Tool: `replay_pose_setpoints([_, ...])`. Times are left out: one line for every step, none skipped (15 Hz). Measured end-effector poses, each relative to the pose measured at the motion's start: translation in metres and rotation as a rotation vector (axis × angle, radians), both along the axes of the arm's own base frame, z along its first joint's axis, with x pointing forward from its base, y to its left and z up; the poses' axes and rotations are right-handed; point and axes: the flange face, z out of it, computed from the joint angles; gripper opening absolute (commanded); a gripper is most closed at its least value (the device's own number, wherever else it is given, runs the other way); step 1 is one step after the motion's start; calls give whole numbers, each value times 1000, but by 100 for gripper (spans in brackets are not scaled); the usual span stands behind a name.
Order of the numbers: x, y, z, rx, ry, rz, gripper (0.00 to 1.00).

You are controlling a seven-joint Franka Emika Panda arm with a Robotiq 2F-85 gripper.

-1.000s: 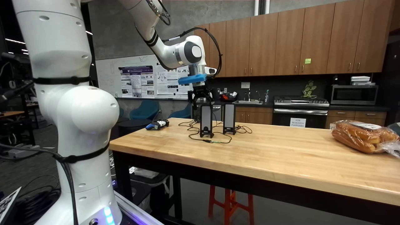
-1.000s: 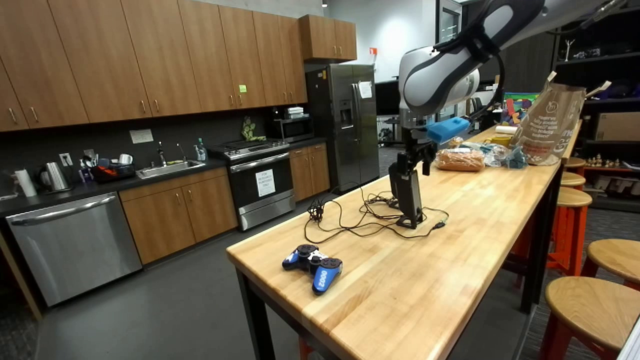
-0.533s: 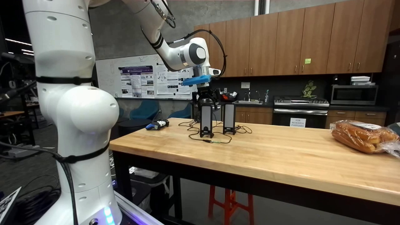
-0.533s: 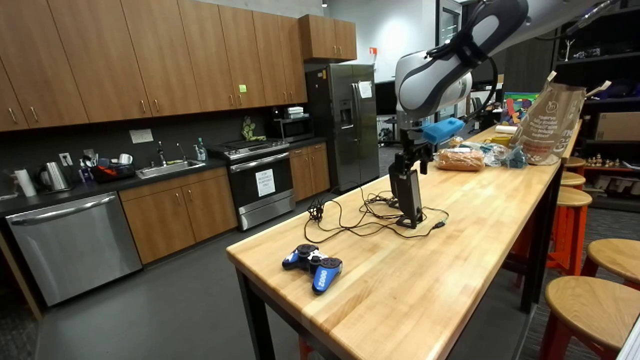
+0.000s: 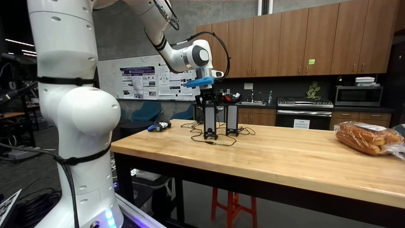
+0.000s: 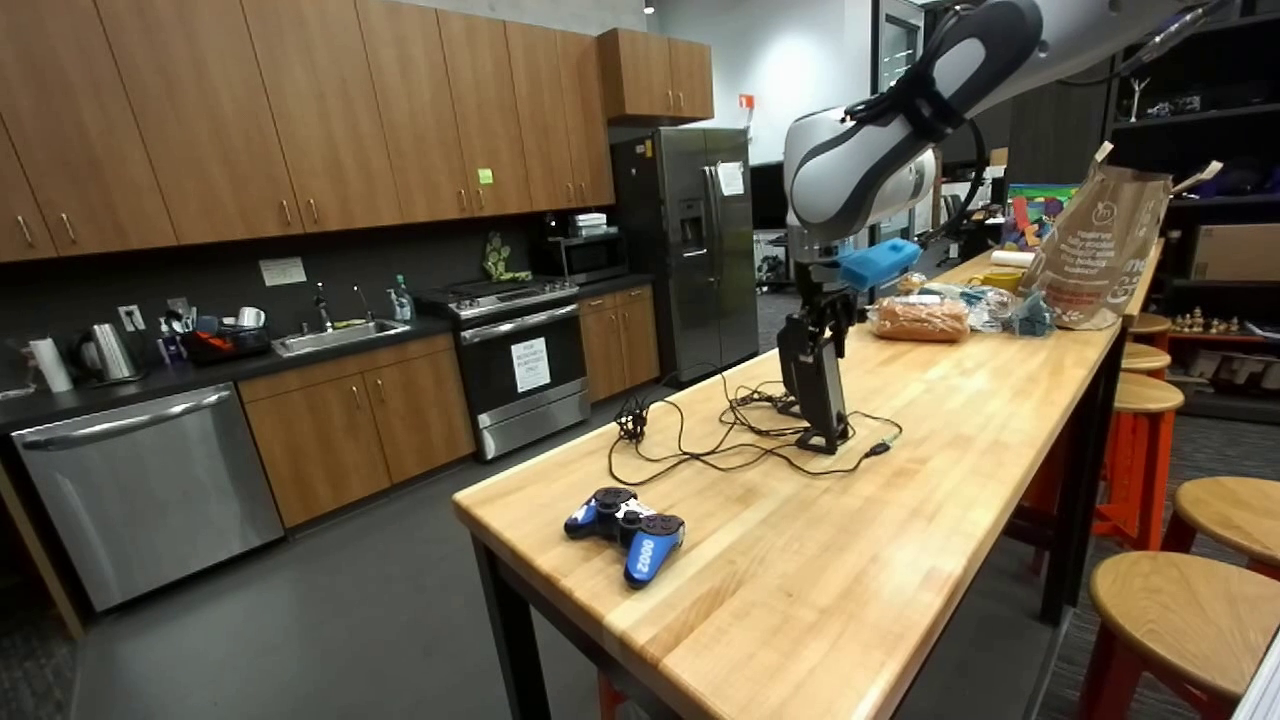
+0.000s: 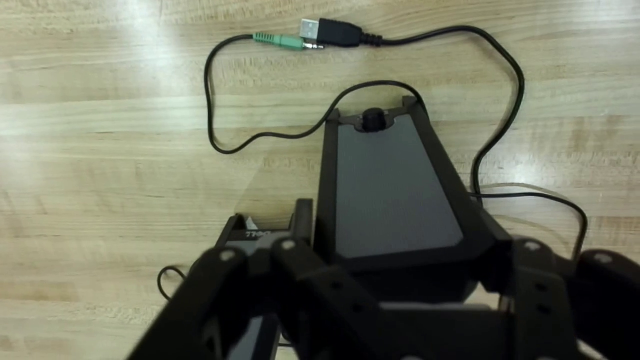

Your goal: Move the speaker on the left, forwards

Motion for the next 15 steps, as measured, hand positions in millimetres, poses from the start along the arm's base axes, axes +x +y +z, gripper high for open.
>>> replay_pose_setpoints([0, 0, 0, 0, 0, 2, 46])
replay_pose_setpoints([0, 0, 0, 0, 1, 3, 46])
replay_pose_setpoints([0, 0, 0, 0, 1, 4, 46])
replay_pose_setpoints([0, 0, 0, 0, 1, 5, 46])
replay_pose_setpoints([0, 0, 0, 0, 0, 5, 46])
replay_pose_setpoints([1, 1, 0, 0, 0, 6, 46])
replay_pose_setpoints([1, 1, 0, 0, 0, 7, 46])
replay_pose_setpoints([2, 2, 0, 0, 0, 9, 46])
replay_pose_setpoints([2, 3, 0, -1, -1, 11, 46])
replay_pose_setpoints([3, 5, 0, 0, -1, 14, 46])
replay_pose_setpoints([4, 7, 0, 0, -2, 17, 46])
replay_pose_setpoints([6, 9, 0, 0, -3, 21, 46])
replay_pose_setpoints([7, 12, 0, 1, -4, 25, 46])
replay_pose_setpoints([9, 14, 0, 1, -5, 29, 46])
replay_pose_setpoints([11, 16, 0, 1, -6, 33, 46])
